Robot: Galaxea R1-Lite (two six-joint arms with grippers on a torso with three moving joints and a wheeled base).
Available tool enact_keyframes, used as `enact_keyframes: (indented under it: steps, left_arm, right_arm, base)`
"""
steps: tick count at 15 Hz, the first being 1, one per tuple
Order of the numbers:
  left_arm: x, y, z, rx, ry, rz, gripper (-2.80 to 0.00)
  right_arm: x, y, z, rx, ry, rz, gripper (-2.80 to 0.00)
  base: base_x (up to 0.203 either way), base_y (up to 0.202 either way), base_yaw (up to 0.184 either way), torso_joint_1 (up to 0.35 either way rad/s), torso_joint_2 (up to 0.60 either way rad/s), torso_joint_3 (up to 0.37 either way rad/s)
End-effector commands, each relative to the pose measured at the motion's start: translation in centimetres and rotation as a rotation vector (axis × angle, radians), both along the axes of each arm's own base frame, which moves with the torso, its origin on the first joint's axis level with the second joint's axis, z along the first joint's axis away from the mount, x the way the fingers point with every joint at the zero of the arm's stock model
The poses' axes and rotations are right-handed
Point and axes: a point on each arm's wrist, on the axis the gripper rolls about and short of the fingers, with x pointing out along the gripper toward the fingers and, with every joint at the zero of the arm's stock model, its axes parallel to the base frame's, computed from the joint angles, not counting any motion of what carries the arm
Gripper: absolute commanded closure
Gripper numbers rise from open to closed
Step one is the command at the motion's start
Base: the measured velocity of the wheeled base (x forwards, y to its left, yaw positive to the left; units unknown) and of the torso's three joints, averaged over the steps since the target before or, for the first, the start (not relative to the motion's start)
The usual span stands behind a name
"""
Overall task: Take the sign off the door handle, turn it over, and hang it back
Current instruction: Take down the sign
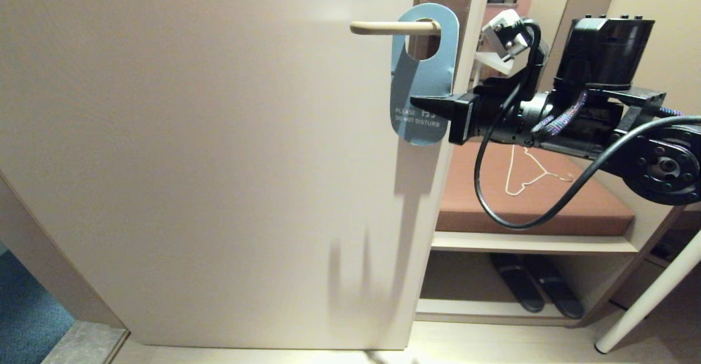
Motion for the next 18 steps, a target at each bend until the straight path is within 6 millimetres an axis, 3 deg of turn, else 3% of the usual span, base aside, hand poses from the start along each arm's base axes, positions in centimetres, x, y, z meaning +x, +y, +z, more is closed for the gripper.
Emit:
enact_keyframes:
  steps: [1, 9, 18]
  left_arm:
    - [0.0, 0.0, 0.0, 0.000, 0.000, 0.000, 0.00]
    - [0.0, 0.0, 0.0, 0.000, 0.000, 0.000, 0.00]
    - [0.0, 0.0, 0.0, 0.000, 0.000, 0.000, 0.00]
  right_arm:
    - [-0.2, 0.4, 0.1, 0.001, -0.007, -0.013, 0.00]
    - [-0.6, 3.7, -0.2, 0.051, -0.088, -0.129, 0.00]
    - [0.5, 5.9, -1.7, 0.077, -0.111, -0.209, 0.00]
  base:
    - [0.000, 0.000, 0.000, 0.000, 0.00, 0.000]
    - [0.000, 0.000, 0.000, 0.000, 0.00, 0.000]
    - [0.000, 0.000, 0.000, 0.000, 0.00, 0.000]
